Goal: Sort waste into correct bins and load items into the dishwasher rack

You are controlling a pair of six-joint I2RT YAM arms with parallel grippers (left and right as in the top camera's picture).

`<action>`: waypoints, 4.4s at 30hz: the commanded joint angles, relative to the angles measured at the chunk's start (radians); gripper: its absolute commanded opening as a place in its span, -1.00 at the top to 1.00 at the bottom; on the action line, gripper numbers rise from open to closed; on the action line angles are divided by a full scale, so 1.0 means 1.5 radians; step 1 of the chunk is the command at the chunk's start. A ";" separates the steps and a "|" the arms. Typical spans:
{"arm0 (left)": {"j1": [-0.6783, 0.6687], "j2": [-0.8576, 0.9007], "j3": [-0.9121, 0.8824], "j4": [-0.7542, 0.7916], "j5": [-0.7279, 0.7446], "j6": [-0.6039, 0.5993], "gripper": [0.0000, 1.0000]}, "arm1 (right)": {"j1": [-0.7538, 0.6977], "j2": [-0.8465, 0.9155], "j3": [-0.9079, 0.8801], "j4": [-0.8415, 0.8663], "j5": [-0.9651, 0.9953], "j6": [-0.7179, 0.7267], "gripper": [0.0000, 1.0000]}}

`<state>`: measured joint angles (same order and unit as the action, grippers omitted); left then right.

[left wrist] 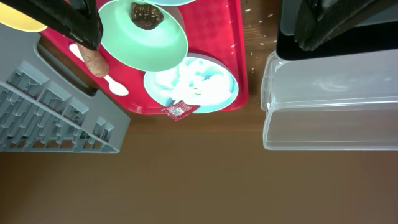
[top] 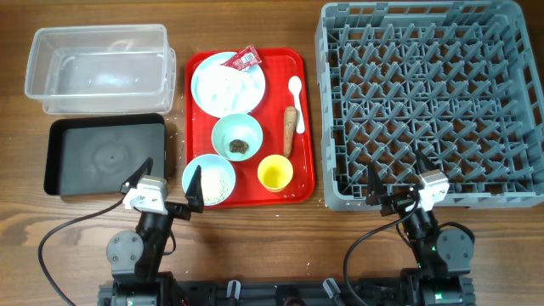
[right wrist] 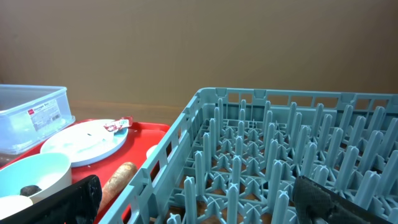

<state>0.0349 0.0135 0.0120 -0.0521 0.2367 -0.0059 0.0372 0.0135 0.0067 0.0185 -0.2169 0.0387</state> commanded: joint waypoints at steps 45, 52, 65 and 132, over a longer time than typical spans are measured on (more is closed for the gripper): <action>0.004 -0.007 -0.004 -0.001 0.004 -0.004 -1.00 | -0.001 -0.002 -0.001 0.009 0.002 -0.024 -0.99; 0.004 -0.007 -0.004 0.008 0.009 -0.004 -1.00 | -0.001 -0.002 -0.001 0.055 0.002 -0.026 -0.99; 0.004 0.062 0.111 0.126 0.014 -0.039 -1.00 | -0.002 0.049 0.136 0.112 -0.005 -0.027 -1.00; -0.149 1.689 1.383 -0.611 -0.067 0.129 0.92 | -0.001 0.883 0.877 -0.562 -0.155 -0.056 -1.00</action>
<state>-0.1783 2.5031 2.1456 -0.9318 0.1314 0.2451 0.0357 1.3270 1.2987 -0.8234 -0.4271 -0.0525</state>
